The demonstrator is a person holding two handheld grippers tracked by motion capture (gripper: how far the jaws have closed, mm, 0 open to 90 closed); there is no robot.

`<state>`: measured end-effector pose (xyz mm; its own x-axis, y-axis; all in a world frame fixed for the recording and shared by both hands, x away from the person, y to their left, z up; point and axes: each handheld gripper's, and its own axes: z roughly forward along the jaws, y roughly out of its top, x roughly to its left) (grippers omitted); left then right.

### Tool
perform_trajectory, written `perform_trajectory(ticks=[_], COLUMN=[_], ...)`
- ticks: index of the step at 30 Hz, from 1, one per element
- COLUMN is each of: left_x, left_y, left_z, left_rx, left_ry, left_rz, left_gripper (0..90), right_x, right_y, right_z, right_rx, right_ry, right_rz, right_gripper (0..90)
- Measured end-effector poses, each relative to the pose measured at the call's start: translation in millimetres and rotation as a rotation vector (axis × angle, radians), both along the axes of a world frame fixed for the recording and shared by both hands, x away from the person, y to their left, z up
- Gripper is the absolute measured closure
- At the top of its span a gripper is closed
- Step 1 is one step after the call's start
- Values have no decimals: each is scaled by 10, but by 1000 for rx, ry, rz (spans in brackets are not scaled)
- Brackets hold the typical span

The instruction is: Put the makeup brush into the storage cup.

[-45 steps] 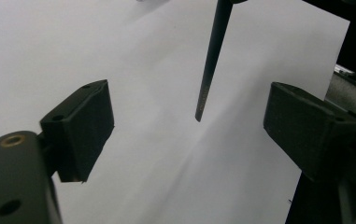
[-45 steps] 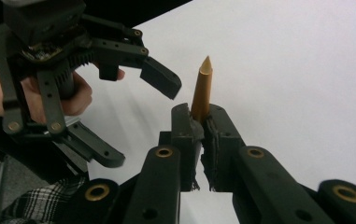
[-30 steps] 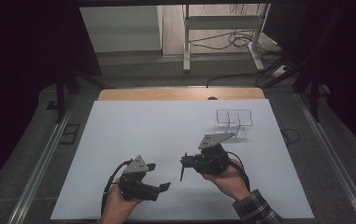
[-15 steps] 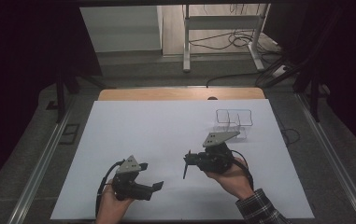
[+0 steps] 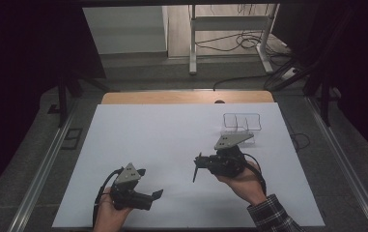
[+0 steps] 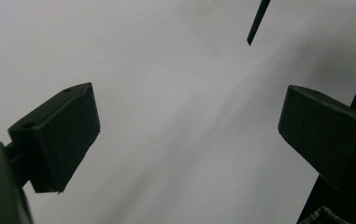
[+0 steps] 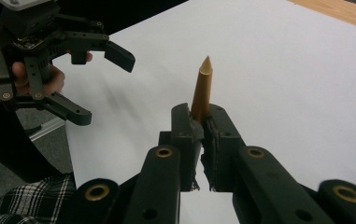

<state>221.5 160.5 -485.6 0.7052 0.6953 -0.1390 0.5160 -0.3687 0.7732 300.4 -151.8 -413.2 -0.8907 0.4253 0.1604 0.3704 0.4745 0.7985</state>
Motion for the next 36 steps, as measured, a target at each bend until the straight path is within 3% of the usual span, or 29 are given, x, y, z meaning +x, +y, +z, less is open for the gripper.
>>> perform_trajectory(ticks=[18,36], left_x=[-90,-129], left_y=[171,220], left_z=[31,21], left_rx=[-30,-15], left_ry=[-32,-36], left_rz=[38,51], left_gripper=[61,65], right_x=[63,166], right_y=[-125,-238], right_z=[94,169], right_rx=[24,37], right_ry=[-9,-16], right_rz=[-38,-78], right_gripper=[827,827])
